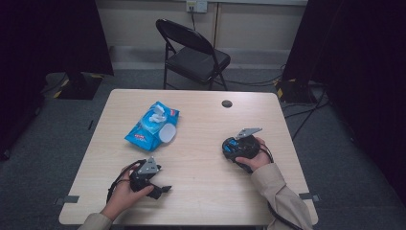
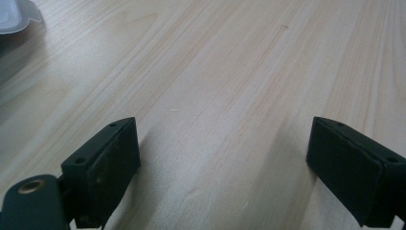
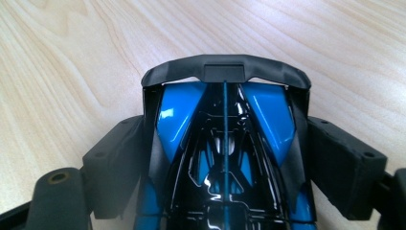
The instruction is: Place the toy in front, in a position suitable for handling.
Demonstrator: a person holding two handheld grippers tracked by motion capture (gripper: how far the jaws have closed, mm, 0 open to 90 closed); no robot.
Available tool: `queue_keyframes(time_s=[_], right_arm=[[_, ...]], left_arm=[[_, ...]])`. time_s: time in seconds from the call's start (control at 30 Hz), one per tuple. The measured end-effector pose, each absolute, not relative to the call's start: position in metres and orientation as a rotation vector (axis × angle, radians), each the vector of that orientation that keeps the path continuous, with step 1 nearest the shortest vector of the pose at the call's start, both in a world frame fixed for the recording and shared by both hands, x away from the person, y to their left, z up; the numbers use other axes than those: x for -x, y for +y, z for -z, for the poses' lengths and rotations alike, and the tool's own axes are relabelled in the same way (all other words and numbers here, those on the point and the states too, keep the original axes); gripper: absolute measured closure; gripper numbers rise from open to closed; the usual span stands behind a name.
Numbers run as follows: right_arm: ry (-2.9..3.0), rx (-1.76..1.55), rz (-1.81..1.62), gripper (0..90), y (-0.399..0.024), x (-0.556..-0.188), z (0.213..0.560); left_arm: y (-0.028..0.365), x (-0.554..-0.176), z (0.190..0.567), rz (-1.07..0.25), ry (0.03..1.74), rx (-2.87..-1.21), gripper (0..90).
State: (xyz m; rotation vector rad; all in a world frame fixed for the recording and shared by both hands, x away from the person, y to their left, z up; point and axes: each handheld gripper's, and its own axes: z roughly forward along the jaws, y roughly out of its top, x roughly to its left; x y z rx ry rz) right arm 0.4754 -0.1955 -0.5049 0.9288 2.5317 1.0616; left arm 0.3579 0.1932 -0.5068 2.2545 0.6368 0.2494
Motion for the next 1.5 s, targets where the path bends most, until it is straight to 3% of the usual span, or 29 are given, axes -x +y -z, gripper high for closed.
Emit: queue_keyframes(time_s=[0.1, 0.13, 0.7, 1.5], right_arm=[[2.522, -0.935, -1.035, 20.0, -0.193, -0.474, 0.504], [2.519, -0.936, -1.047, 24.8, -0.193, -0.474, 0.504], [2.518, -0.934, -1.035, 25.8, -0.193, -0.472, 0.502], [2.367, -0.985, -1.295, 25.9, -0.225, -0.458, 0.467]], left_arm=[[0.193, -0.358, 0.507, -0.249, 0.637, -2.253, 10.6], [0.193, -0.358, 0.507, -0.248, 0.641, -2.249, 10.5], [0.193, -0.358, 0.507, -0.249, 0.637, -2.255, 10.6], [0.193, -0.358, 0.507, -0.249, 0.637, -2.255, 10.5]])
